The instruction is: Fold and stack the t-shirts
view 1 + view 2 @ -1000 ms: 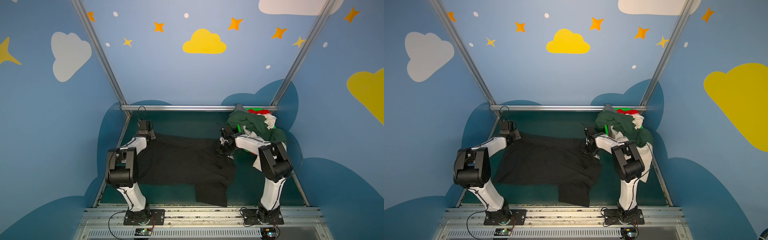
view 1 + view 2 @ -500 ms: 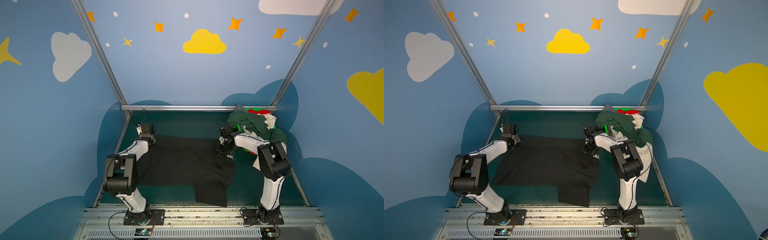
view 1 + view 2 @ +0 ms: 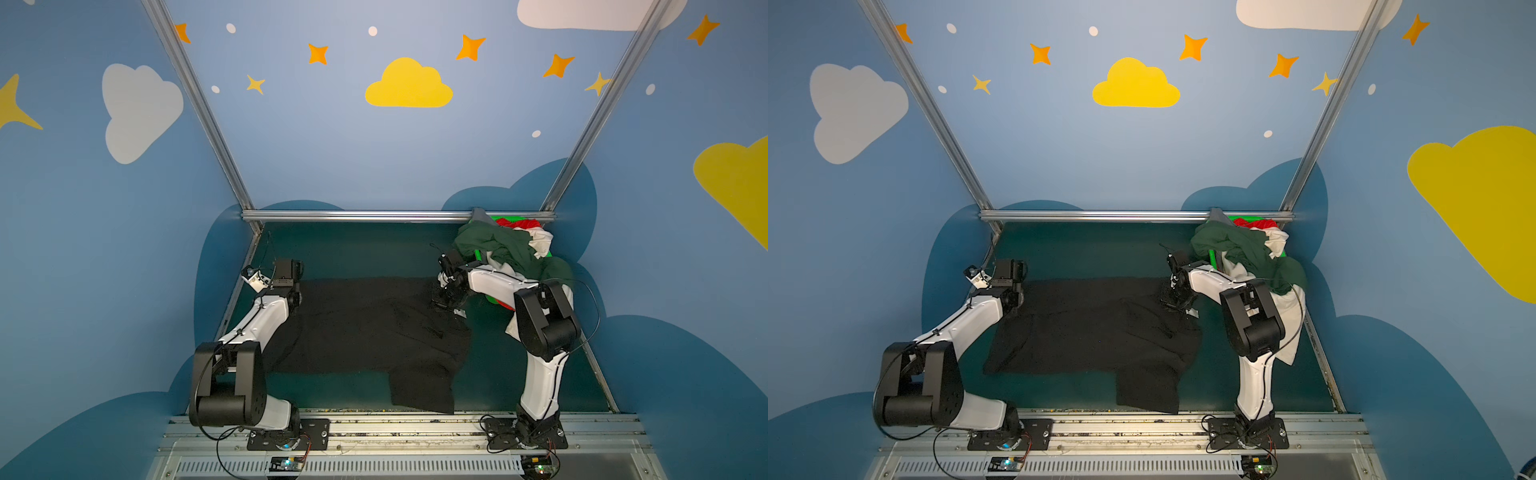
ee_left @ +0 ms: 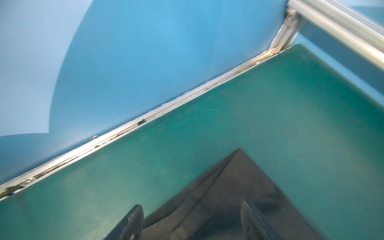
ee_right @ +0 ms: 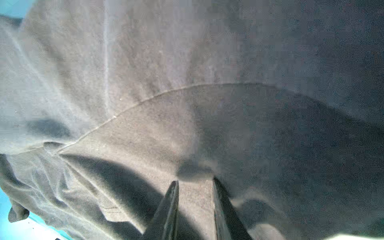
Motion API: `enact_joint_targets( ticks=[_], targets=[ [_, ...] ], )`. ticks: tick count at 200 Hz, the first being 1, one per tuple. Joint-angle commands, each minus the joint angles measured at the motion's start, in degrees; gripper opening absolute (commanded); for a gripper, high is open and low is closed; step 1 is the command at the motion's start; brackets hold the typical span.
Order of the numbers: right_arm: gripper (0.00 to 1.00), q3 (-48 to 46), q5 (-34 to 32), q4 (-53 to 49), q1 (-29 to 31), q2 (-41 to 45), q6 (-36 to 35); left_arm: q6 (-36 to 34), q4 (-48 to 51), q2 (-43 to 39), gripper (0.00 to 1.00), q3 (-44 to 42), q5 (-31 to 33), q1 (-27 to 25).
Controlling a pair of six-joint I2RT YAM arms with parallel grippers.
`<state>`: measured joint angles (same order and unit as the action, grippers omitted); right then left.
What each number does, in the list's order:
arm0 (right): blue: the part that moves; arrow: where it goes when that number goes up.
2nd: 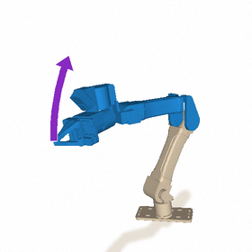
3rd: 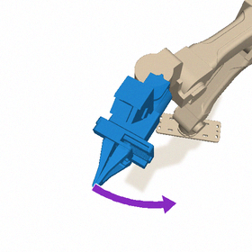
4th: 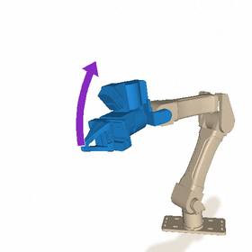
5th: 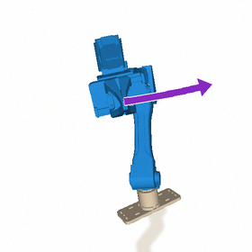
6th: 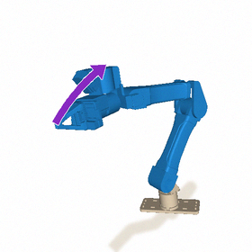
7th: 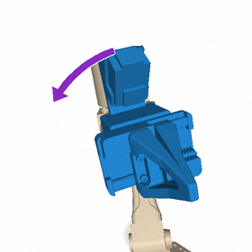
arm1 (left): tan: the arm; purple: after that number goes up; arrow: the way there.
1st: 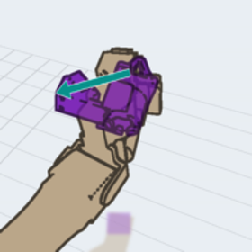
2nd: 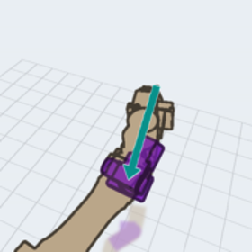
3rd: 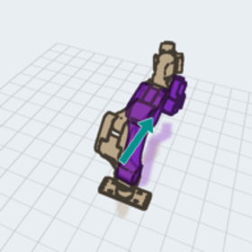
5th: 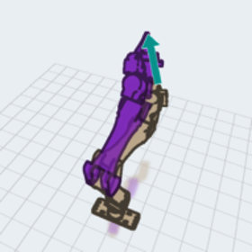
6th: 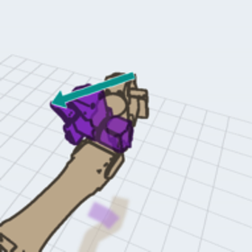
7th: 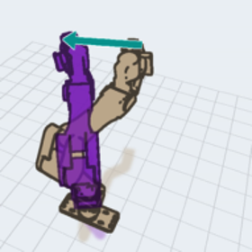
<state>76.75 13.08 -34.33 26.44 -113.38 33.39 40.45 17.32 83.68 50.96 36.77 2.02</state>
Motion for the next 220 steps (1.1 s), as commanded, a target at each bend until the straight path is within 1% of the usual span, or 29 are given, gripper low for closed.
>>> enact_joint_targets(
  ticks=[1, 32, 63, 79, 96, 113, 145, 186, 205, 220],
  targets=[
    [0.29, 0.60, -1.89, -2.13, -0.40, -2.05, -0.95, 1.66, 4.46, 1.87, 0.74, 2.92, -0.01, 1.34],
    [0.30, 0.68, -2.50, -2.30, -0.66, -2.11, -1.13, 2.75, 5.15, 4.20, 0.73, 4.24, -5.93, 3.50],
    [0.31, 1.90, -3.32, -2.99, -1.46, -2.82, -2.21, 3.68, 5.86, 8.02, 0.71, 5.82, -14.15, 6.79],
    [0.31, 3.07, -3.59, -3.63, -2.22, -3.43, -2.90, 3.56, 6.75, 10.78, 0.70, 7.72, -17.21, 8.47],
    [0.32, 4.54, -3.60, -4.22, -3.03, -4.40, -3.44, 3.18, 7.50, 13.62, 0.67, 10.28, -21.89, 10.52],
    [0.32, 6.04, -3.25, -4.69, -3.73, -5.58, -4.08, 2.78, 7.85, 16.46, 0.65, 12.57, -25.25, 11.24],
    [0.31, 7.25, -3.06, -4.92, -4.46, -6.63, -4.38, 1.48, 10.48, 21.46, 0.65, 16.47, -28.59, 11.51],
    [0.31, 6.49, -2.71, -4.44, -4.97, -6.63, -4.21, 1.57, 10.66, 25.74, 0.65, 18.96, -33.24, 13.02],
    [0.31, 6.00, -2.60, -4.17, -5.16, -6.42, -4.13, 1.31, 10.81, 27.01, 0.60, 19.96, -34.78, 13.18],
    [0.31, 5.84, -2.62, -4.09, -5.26, -6.52, -4.17, 1.21, 10.13, 27.56, 0.60, 20.10, -35.53, 13.18]
  ],
)
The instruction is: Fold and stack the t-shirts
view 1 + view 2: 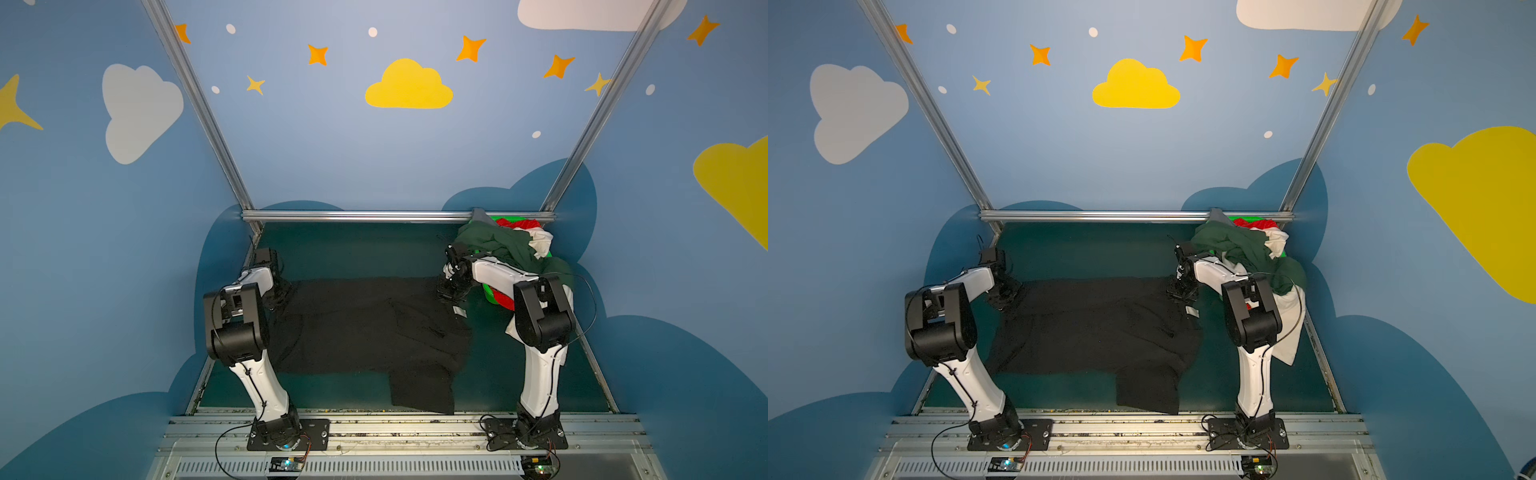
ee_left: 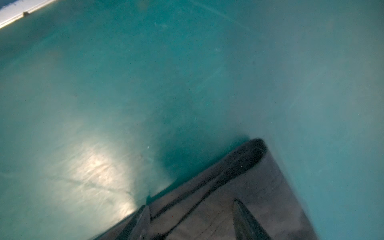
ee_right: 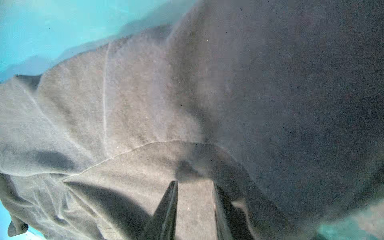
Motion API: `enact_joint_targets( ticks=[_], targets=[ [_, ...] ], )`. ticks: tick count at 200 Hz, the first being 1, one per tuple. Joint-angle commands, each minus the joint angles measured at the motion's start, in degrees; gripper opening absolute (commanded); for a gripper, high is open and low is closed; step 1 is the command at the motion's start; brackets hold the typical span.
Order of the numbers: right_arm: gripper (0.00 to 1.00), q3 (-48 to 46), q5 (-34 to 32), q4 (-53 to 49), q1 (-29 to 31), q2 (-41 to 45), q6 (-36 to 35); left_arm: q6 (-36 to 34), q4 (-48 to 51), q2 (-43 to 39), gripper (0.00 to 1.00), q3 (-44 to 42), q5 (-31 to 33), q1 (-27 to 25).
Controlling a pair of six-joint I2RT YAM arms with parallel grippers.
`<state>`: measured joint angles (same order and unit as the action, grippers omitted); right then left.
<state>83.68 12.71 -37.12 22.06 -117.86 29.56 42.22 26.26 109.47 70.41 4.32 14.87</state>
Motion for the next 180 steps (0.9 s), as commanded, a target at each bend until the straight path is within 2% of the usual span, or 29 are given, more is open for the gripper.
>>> enact_joint_targets(
  ticks=[1, 47, 78, 91, 103, 180],
  targets=[
    [0.31, -1.08, -2.25, -1.24, -0.93, -1.98, -0.32, -0.51, 1.22, 1.78, 0.60, 0.67, -3.08, 0.33],
    [0.31, -1.08, -1.81, -0.92, -1.39, -2.52, -0.32, -1.31, 1.91, 4.82, 0.42, 3.76, -5.13, 0.42],
    [0.31, -1.09, -2.16, -1.11, -1.65, -2.24, -0.51, -2.27, 3.09, 6.13, 0.22, 5.82, -5.11, 0.55],
    [0.31, -0.97, -2.15, -1.15, -1.72, -2.33, -0.47, -2.40, 3.14, 6.49, 0.20, 6.43, -5.46, 0.81],
    [0.31, -0.59, -2.16, -1.39, -1.76, -2.66, -0.55, -2.46, 3.60, 6.81, 0.14, 7.26, -5.56, 0.93],
    [0.30, 1.02, -2.95, -2.43, -1.86, -3.46, -0.90, -2.64, 5.06, 8.58, 0.16, 11.52, -7.47, 3.09]
  ],
)
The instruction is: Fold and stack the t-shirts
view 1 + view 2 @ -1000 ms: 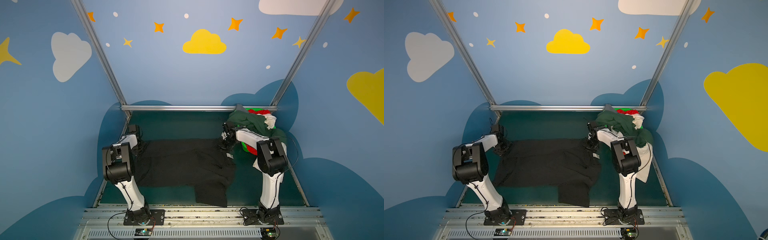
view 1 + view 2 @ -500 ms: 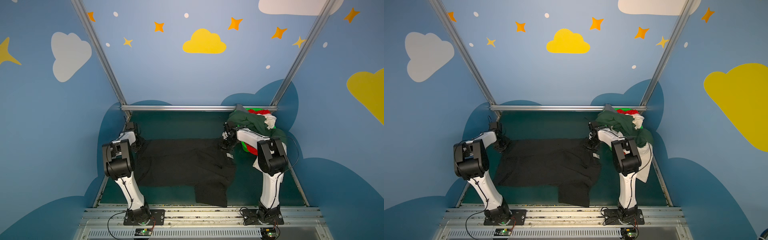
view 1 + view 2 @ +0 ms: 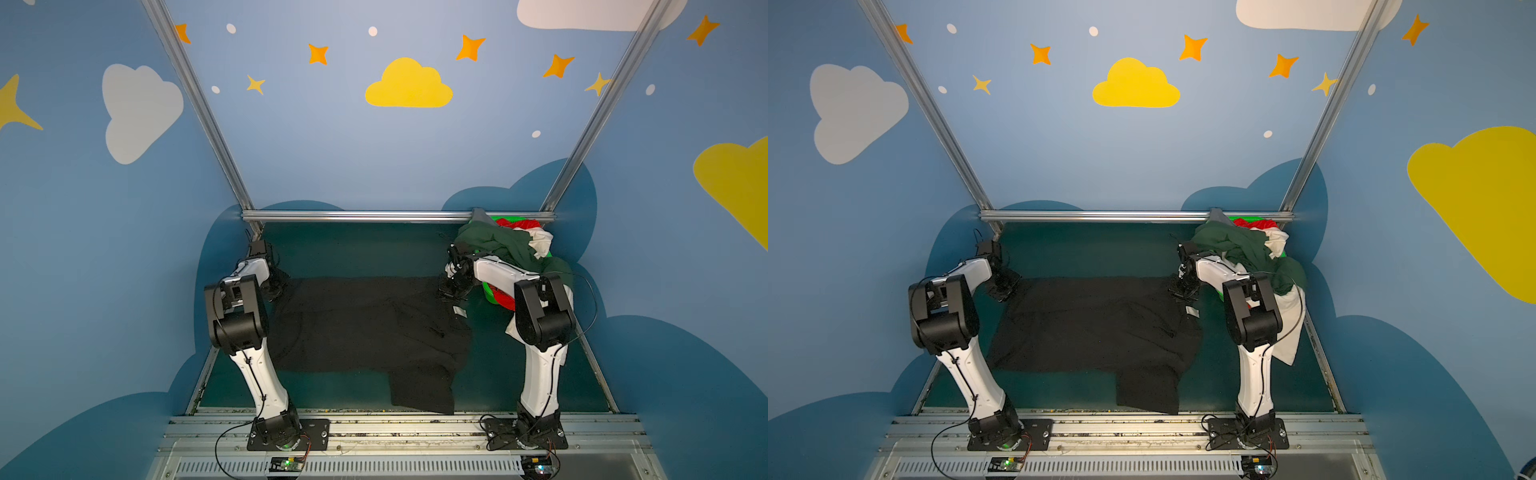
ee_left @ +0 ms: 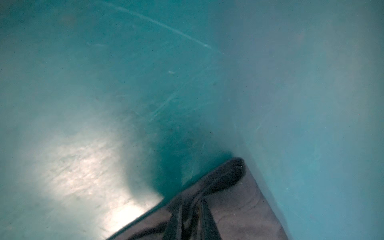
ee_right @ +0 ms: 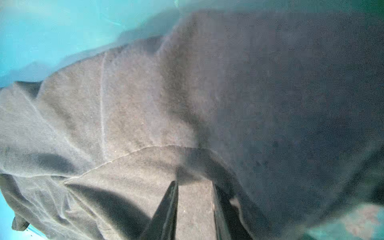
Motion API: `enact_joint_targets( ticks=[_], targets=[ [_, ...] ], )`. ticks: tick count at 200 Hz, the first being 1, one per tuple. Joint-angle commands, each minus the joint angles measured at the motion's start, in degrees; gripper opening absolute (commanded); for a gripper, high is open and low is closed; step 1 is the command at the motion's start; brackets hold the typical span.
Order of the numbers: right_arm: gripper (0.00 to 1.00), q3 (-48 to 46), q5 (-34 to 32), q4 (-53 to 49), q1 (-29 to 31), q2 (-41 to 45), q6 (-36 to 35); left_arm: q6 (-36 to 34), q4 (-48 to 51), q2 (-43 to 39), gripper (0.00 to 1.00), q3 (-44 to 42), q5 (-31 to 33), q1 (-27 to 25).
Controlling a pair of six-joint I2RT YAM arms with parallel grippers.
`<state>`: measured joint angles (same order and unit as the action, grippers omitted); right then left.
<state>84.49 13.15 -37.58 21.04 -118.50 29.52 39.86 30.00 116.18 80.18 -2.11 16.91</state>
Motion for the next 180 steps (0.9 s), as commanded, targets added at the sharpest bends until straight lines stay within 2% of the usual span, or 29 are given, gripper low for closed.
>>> enact_joint_targets(
  ticks=[1, 39, 94, 125, 142, 180],
  targets=[
    [0.30, 0.18, -3.39, -1.97, -0.83, -2.81, -0.86, -0.29, 1.35, 1.86, 0.16, 1.78, -1.09, 1.09],
    [0.30, 0.20, -3.48, -2.06, -0.82, -2.71, -0.76, -0.67, 1.97, 2.59, 0.18, 2.58, -2.14, 1.02],
    [0.30, -0.09, -3.65, -2.23, -0.82, -2.35, -0.78, -0.30, -0.65, -2.89, 0.22, -3.44, -1.49, 1.02],
    [0.30, -0.37, -3.65, -2.22, -0.81, -2.16, -0.78, 0.03, 0.10, -5.33, 0.29, -5.71, -1.49, 0.95],
    [0.30, -0.43, -3.57, -2.14, -0.78, -2.12, -0.86, 0.50, -0.53, -7.96, 0.38, -8.20, -0.69, 0.97],
    [0.29, -0.63, -3.48, -2.03, -0.82, -2.17, -0.82, 1.23, -1.52, -15.23, 0.45, -13.58, 1.47, 0.89]
  ],
)
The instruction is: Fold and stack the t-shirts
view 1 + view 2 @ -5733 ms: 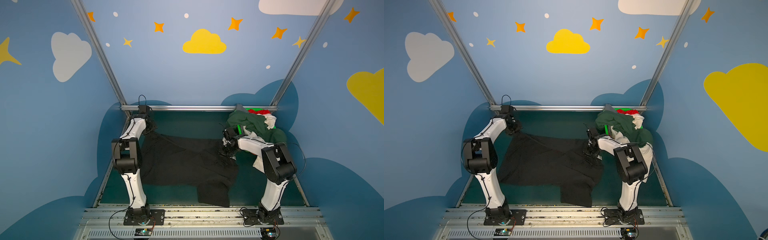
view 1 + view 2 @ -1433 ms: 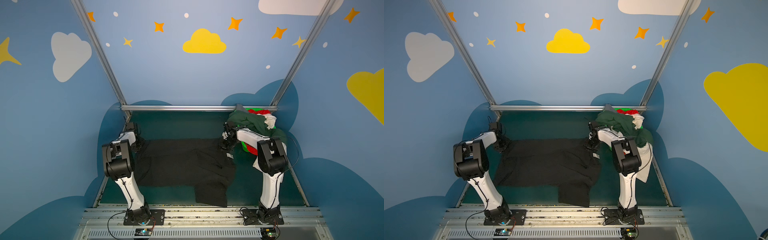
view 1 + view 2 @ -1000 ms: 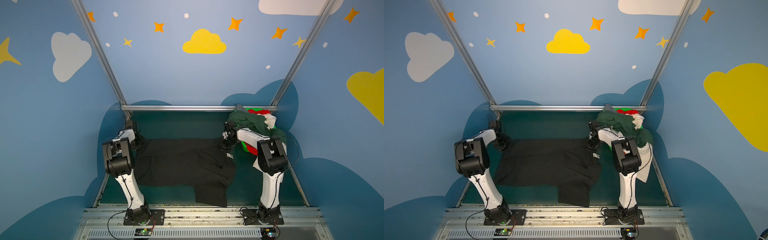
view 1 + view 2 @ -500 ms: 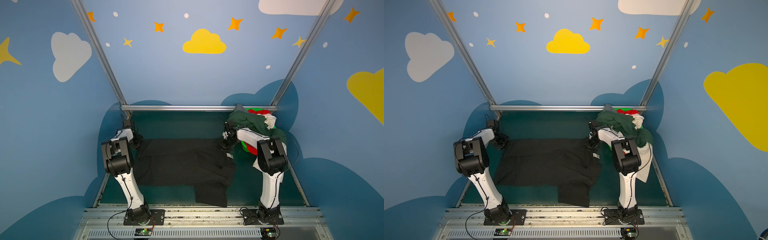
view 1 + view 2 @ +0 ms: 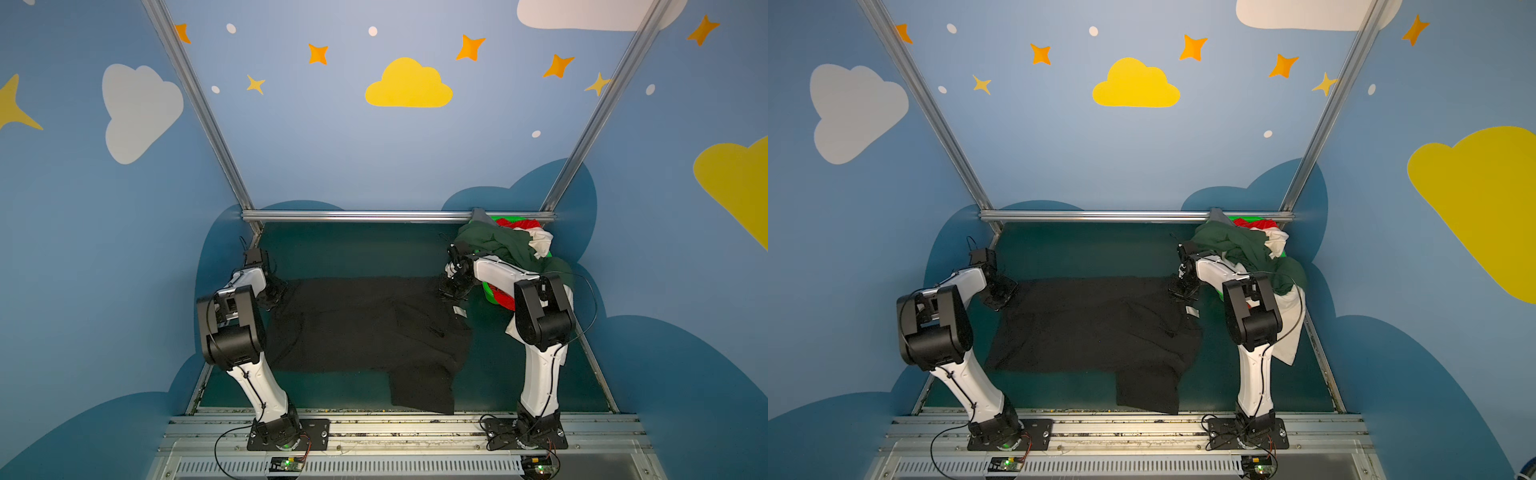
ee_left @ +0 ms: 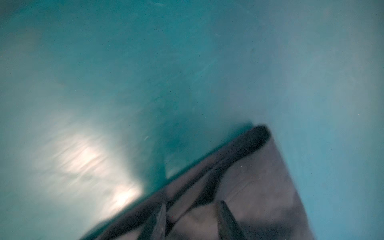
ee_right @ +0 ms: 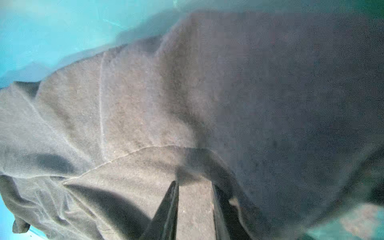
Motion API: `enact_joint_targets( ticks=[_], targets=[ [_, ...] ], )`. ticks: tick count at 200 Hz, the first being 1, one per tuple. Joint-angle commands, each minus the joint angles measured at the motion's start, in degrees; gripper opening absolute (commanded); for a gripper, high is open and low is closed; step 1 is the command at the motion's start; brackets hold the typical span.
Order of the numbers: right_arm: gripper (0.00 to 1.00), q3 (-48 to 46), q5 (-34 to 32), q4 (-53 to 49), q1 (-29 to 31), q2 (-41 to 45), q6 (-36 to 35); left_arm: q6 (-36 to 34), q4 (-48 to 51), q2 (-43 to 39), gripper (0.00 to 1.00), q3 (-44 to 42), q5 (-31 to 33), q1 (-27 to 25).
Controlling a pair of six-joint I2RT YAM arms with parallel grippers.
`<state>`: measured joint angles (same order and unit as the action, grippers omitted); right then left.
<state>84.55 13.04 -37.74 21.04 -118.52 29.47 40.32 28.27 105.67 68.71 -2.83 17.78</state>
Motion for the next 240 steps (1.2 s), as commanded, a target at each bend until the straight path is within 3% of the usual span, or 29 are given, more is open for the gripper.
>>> enact_joint_targets(
  ticks=[1, 46, 103, 211, 240],
  targets=[
    [0.29, -0.70, -3.37, -1.88, -0.82, -2.14, -0.78, 0.79, 0.20, -4.92, 0.45, -2.18, 2.25, 0.04],
    [0.29, -1.54, -3.02, -1.38, -0.84, -1.86, -0.65, 1.60, 0.34, -11.27, 0.47, -8.50, 0.55, -0.85],
    [0.29, -2.89, -3.01, -0.79, -0.87, -0.71, -0.43, 3.30, -0.83, -12.60, 0.47, -15.85, -1.98, -3.63],
    [0.29, -3.49, -3.02, -0.32, -0.91, -0.54, -0.55, 2.61, -0.30, -10.62, 0.40, -11.54, 5.14, -3.64],
    [0.29, -3.48, -2.89, -0.31, -0.84, -0.64, -0.64, 2.58, -0.52, -8.74, 0.38, -11.31, 4.21, -3.64]
  ],
)
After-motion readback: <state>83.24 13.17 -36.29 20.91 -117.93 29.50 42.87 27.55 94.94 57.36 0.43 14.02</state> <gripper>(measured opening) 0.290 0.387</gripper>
